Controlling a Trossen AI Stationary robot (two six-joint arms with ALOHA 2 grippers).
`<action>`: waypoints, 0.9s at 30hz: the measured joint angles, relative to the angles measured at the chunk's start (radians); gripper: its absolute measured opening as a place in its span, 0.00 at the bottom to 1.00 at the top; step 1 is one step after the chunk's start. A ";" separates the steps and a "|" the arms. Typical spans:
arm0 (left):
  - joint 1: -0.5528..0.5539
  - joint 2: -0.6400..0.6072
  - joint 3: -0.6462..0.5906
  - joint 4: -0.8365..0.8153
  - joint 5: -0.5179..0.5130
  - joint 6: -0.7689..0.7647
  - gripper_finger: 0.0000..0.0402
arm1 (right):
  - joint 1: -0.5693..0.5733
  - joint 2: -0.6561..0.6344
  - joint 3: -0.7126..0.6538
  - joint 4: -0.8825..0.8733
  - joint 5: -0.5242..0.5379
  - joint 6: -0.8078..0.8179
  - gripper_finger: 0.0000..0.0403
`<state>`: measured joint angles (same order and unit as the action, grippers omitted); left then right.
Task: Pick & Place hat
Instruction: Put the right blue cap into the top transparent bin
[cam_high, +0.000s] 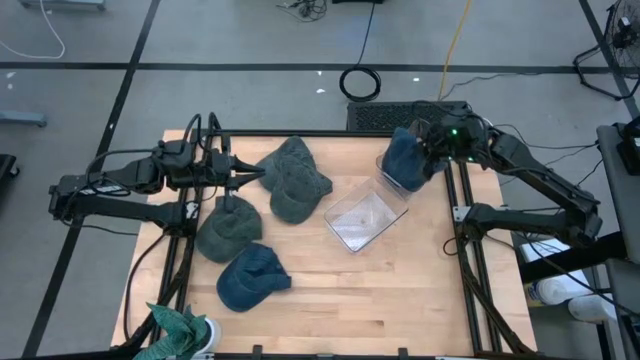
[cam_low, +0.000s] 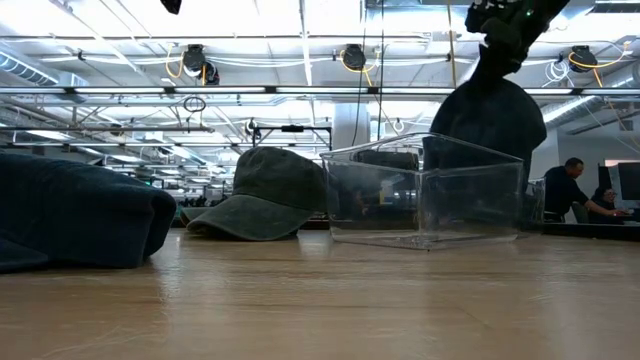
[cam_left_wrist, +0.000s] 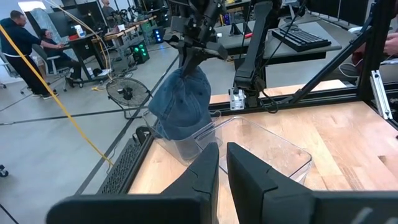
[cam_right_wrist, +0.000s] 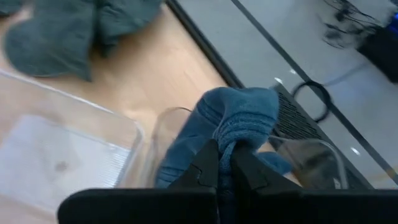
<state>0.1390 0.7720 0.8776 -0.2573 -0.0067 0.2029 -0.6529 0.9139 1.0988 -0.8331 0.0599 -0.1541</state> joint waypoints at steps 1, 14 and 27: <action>0.000 0.000 0.000 0.000 0.000 -0.001 0.10 | 0.000 0.003 0.000 -0.003 0.024 0.005 0.00; 0.000 0.000 0.000 0.000 0.000 0.001 0.10 | 0.000 0.067 0.000 -0.019 0.201 0.012 0.00; 0.000 0.000 0.000 0.000 0.000 -0.001 0.10 | 0.000 0.172 0.000 -0.014 0.339 0.035 0.00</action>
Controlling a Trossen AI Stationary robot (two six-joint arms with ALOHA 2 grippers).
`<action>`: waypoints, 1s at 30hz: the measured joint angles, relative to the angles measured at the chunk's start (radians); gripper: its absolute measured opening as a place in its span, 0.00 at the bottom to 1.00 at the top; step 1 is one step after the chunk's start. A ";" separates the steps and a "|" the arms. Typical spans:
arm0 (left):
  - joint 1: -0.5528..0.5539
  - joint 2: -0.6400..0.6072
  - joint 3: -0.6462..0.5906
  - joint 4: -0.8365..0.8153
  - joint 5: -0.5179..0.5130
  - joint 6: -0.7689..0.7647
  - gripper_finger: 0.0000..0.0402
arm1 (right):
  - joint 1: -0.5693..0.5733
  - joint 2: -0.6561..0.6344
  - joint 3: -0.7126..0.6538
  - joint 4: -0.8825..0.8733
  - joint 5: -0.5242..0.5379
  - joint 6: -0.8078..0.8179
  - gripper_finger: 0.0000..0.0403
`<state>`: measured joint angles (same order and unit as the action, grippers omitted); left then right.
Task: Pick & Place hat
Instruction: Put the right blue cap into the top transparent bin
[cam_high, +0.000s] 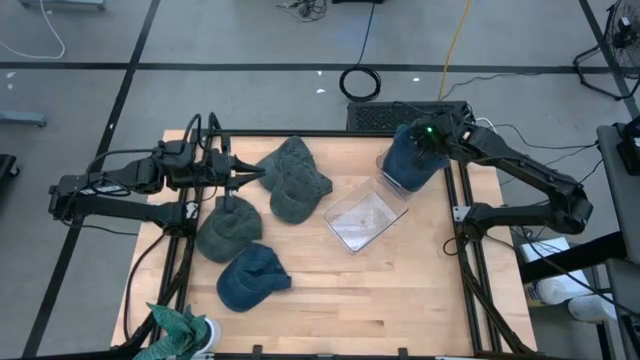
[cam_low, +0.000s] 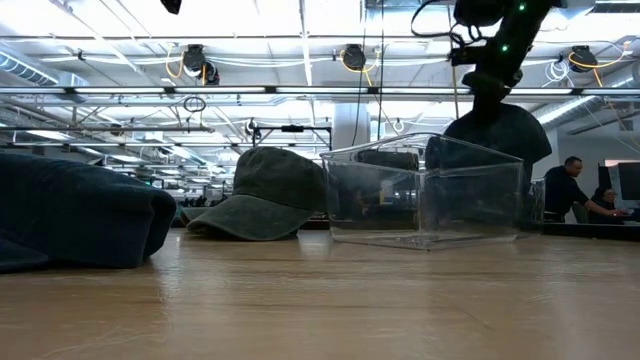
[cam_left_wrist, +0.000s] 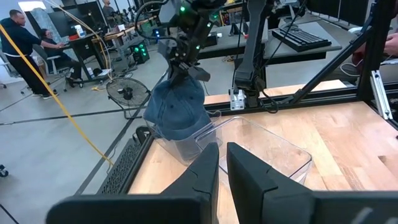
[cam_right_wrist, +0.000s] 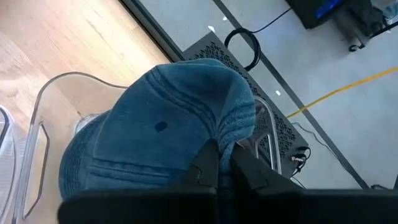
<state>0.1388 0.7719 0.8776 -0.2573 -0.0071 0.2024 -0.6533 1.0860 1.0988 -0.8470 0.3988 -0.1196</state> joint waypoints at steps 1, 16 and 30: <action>0.000 0.000 0.000 0.000 0.000 0.000 0.10 | 0.000 0.008 0.000 0.004 0.000 0.000 0.00; 0.000 0.000 0.000 0.000 0.000 0.000 0.10 | 0.000 0.121 0.000 -0.003 0.158 0.007 0.00; 0.000 0.000 0.000 0.000 0.000 0.001 0.10 | 0.000 0.143 0.000 0.004 0.247 0.074 0.22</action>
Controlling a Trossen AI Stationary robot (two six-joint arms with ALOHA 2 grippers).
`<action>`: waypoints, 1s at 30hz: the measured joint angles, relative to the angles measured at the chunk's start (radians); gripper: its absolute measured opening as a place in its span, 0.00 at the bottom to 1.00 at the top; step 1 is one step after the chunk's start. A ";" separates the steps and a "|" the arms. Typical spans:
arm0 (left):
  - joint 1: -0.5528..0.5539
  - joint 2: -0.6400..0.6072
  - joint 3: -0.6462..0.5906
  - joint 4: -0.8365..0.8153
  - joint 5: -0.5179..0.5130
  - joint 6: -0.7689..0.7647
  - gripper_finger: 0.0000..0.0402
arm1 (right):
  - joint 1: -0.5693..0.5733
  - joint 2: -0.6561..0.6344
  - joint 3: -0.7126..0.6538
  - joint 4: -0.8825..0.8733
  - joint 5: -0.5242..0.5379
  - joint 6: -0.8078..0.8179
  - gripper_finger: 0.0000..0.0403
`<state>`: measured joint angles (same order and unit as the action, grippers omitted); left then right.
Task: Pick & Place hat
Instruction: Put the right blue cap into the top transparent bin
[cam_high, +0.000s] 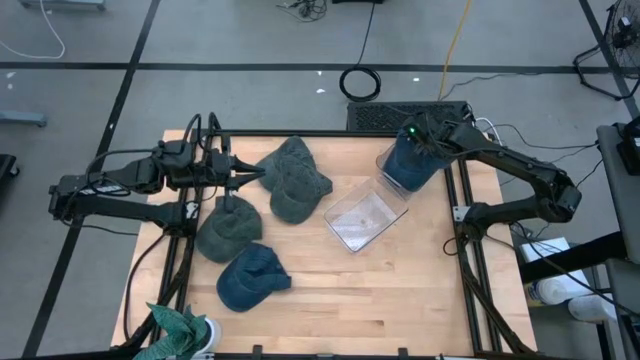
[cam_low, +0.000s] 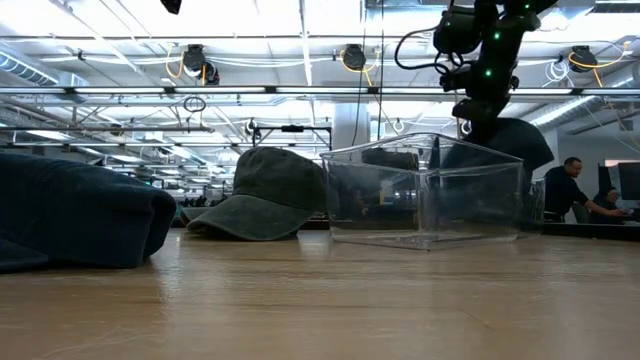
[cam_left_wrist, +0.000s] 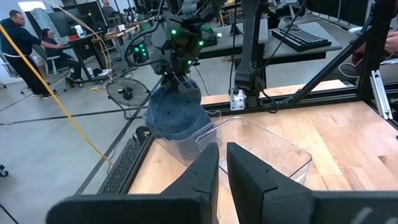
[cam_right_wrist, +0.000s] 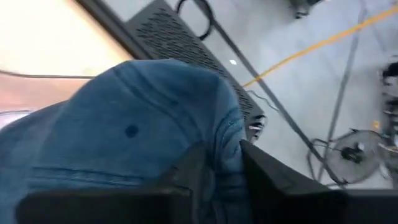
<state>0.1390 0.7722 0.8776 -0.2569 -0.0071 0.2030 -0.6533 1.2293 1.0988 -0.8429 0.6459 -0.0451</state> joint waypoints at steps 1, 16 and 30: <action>0.000 0.000 0.000 0.000 0.000 -0.001 0.10 | 0.000 0.000 0.000 0.000 0.015 0.000 0.25; 0.000 0.000 0.000 0.000 0.000 0.000 0.10 | 0.003 -0.026 0.000 0.016 0.086 0.007 0.58; 0.000 0.000 0.000 0.000 0.000 0.001 0.10 | 0.063 -0.232 0.000 -0.131 -0.306 0.164 0.29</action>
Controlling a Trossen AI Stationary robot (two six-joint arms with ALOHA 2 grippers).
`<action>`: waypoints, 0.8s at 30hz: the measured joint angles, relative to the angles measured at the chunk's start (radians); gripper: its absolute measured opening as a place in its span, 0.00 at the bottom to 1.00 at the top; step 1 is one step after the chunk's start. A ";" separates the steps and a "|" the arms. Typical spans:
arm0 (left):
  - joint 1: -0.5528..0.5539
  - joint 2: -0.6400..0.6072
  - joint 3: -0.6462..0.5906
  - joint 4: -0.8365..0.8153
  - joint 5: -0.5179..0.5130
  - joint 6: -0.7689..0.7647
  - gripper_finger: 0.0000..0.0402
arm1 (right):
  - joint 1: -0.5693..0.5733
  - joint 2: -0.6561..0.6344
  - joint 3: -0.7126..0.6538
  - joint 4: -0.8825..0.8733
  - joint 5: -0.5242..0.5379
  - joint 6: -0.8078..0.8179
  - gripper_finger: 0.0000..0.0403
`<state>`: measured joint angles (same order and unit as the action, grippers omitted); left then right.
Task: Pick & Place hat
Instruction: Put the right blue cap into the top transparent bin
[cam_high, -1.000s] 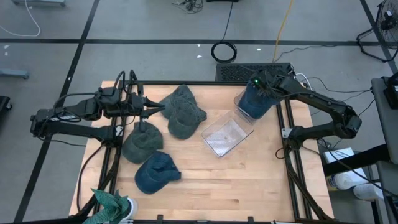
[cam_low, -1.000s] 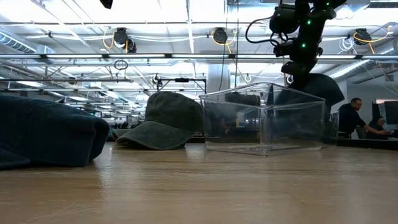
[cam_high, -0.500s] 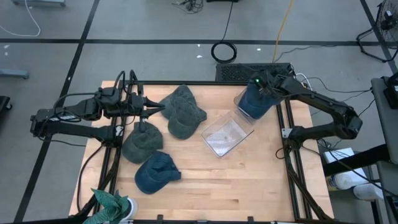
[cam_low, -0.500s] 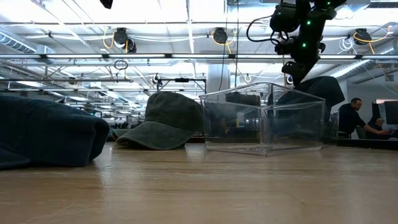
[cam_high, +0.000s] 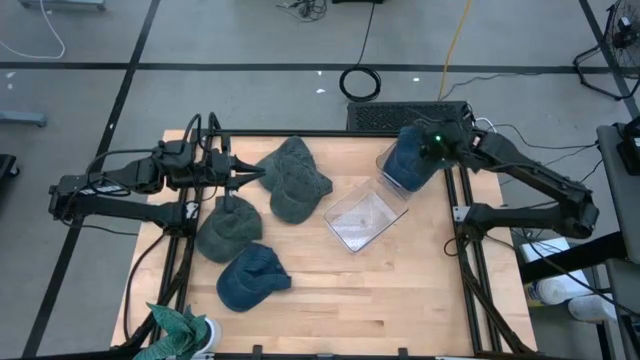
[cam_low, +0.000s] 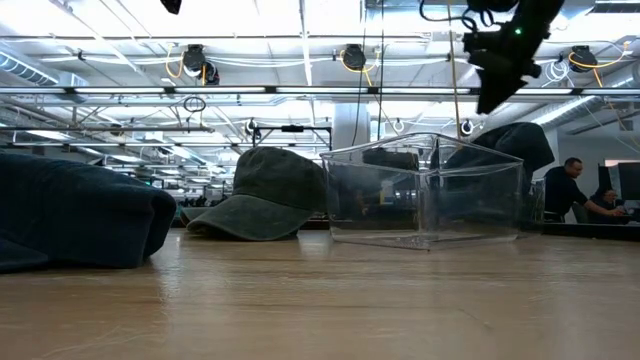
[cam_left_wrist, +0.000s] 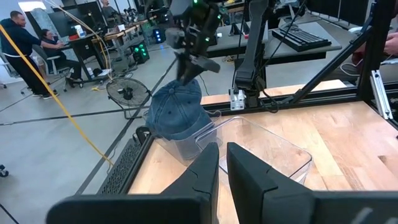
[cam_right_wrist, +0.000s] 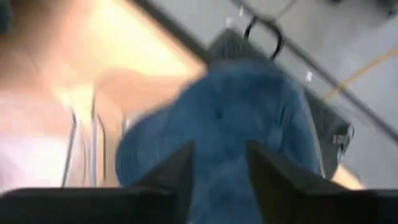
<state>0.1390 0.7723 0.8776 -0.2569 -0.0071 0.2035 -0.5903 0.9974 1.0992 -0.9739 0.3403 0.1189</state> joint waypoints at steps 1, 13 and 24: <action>0.000 0.000 0.000 0.000 0.000 -0.001 0.10 | 0.000 0.001 0.000 -0.040 -0.001 0.001 0.23; 0.000 0.000 0.000 0.000 0.000 -0.001 0.10 | -0.013 0.015 -0.139 -0.105 0.013 0.067 0.01; 0.000 0.000 0.000 0.000 0.000 0.000 0.10 | -0.103 0.051 -0.323 0.108 0.026 0.002 0.00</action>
<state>0.1390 0.7720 0.8776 -0.2571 -0.0068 0.2039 -0.6936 1.0481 0.7765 -0.8661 0.3668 0.1207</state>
